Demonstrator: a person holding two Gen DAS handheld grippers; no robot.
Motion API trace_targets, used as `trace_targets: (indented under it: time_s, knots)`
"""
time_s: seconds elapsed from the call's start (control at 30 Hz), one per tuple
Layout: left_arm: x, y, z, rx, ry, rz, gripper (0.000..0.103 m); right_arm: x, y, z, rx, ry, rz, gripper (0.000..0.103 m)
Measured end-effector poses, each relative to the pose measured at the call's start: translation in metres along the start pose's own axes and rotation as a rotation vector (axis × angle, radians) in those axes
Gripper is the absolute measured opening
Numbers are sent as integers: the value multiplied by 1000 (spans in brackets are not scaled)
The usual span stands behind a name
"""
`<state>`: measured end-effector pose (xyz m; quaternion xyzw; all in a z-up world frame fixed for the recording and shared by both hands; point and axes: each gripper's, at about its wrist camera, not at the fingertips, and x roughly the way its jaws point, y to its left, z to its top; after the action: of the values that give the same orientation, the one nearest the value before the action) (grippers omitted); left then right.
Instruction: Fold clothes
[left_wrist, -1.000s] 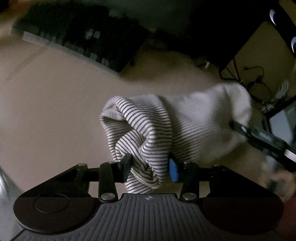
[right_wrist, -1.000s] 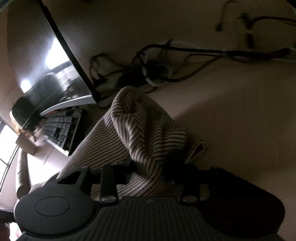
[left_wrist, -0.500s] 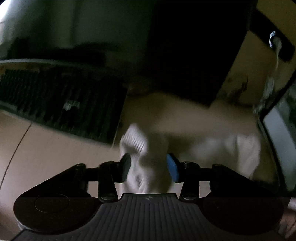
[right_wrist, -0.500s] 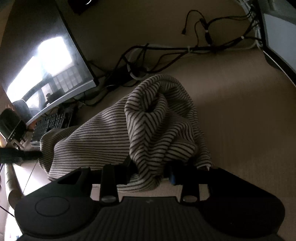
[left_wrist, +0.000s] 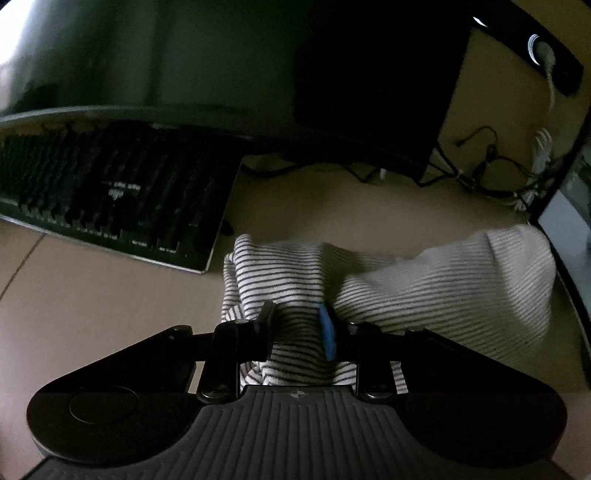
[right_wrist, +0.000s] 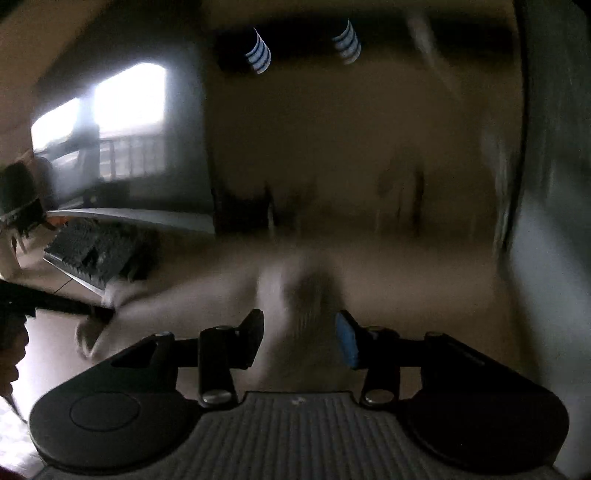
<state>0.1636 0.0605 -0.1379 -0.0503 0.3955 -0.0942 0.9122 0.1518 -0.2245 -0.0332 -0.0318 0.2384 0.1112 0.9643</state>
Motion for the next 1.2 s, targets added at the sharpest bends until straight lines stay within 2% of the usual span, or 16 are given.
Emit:
trace_targets:
  time_s: [0.03, 0.1, 0.17, 0.2, 0.27, 0.33, 0.37, 0.4, 0.5, 0.57, 0.67, 0.77, 0.83, 0.97, 1.1, 1.2]
  knots:
    - [-2, 0, 1, 3, -4, 4, 33, -1, 8, 10, -47, -22, 3, 32]
    - [-7, 1, 4, 8, -11, 12, 36, 14, 22, 24, -70, 6, 71, 25]
    - [-11, 2, 6, 14, -18, 20, 43, 46, 32, 21, -72, 101, 101, 25]
    - [-13, 3, 7, 16, -22, 24, 45, 63, 33, 12, -80, 160, 77, 24]
    - [-18, 4, 10, 22, -29, 32, 54, 91, 20, -17, -46, 257, 33, 15]
    - [-23, 5, 12, 26, -37, 38, 73, 93, 11, -30, 22, 242, 33, 14]
    - [-34, 4, 17, 16, -65, 9, 81, 91, 10, -31, 36, 231, 31, 14]
    - [-44, 4, 21, 6, -92, -19, 94, 90, 13, -30, 25, 230, 23, 14]
    - [-57, -12, 31, 21, -137, -68, 95, 93, 14, -30, 22, 228, 22, 14]
    - [-53, -30, 34, 72, -135, -22, 95, 94, 11, -31, 46, 227, 30, 14]
    - [-31, -46, 31, 143, -73, 51, 94, 95, 9, -31, 74, 224, 39, 15]
    - [-10, -42, 25, 104, 40, 16, 94, 93, 9, -28, 57, 228, 36, 15]
    - [0, -42, 19, 115, 66, 34, 93, 92, 10, -27, 44, 231, 32, 15]
    - [7, -52, 13, 121, 76, 16, 93, 89, 8, -29, 18, 227, 21, 14]
    - [18, -78, 10, 205, 66, -20, 93, 82, -4, -32, 2, 228, -29, 14]
    - [26, -92, 8, 231, 57, -21, 94, 77, -19, -33, 23, 231, -66, 15]
